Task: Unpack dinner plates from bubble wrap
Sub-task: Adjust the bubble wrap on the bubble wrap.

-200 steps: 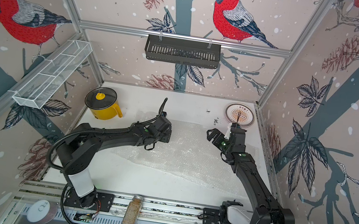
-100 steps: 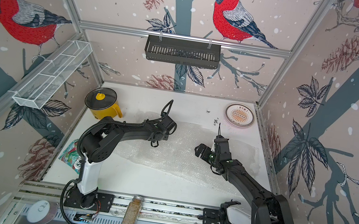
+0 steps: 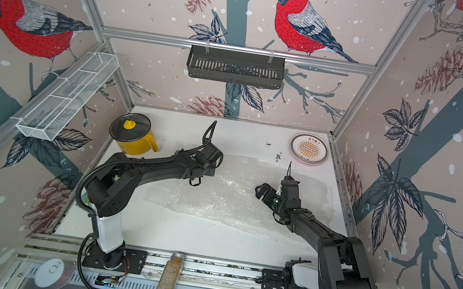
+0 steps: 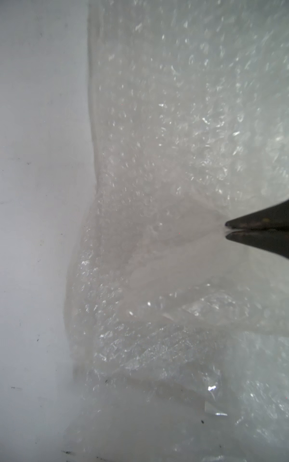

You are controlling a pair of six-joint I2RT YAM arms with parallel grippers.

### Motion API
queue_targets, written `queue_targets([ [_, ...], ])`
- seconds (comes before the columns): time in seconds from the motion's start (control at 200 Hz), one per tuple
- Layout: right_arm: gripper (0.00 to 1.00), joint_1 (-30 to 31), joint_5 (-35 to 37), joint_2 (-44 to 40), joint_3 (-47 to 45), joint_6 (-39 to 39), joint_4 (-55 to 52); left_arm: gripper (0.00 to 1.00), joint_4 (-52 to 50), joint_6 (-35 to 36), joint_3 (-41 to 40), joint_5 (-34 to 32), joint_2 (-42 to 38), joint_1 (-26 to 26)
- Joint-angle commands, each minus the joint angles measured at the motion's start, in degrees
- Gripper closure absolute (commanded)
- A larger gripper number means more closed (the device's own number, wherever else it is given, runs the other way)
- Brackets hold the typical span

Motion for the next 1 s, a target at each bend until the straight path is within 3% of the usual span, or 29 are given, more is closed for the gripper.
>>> queue_targets([
  [0.0, 0.01, -2.01, 2.51, 1.22, -0.91, 1.67, -8.18, 0.96, -0.56, -0.07, -2.25, 4.14, -3.85, 2.11],
  [0.19, 0.01, -4.75, 0.84, 3.41, -1.14, 1.67, -7.43, 0.94, 3.38, -0.51, -9.34, 14.52, -11.53, 8.45],
  [0.41, 0.01, -5.60, 0.61, 6.64, -0.70, 2.35, -6.42, 0.90, 3.68, 0.27, -11.95, 20.52, -15.48, 15.33],
  [0.585, 0.01, -5.85, -0.86, 8.26, -0.76, 3.50, -4.82, 0.85, 3.14, 1.04, -13.07, 16.52, -12.71, 18.79],
  [0.795, 0.01, -5.34, 0.10, 2.36, -0.04, 2.58, -4.95, 0.78, 5.32, -1.63, -16.13, 10.00, -13.89, 23.18],
  [0.896, 0.01, -5.32, 0.89, -1.13, 1.52, 1.78, -6.74, 0.69, 3.99, -3.51, -16.85, 5.13, -18.77, 23.44],
  [0.991, 0.01, -5.24, 1.35, -4.58, 2.84, 0.91, -7.96, 0.56, 3.66, -4.28, -17.57, 5.11, -23.96, 23.48],
])
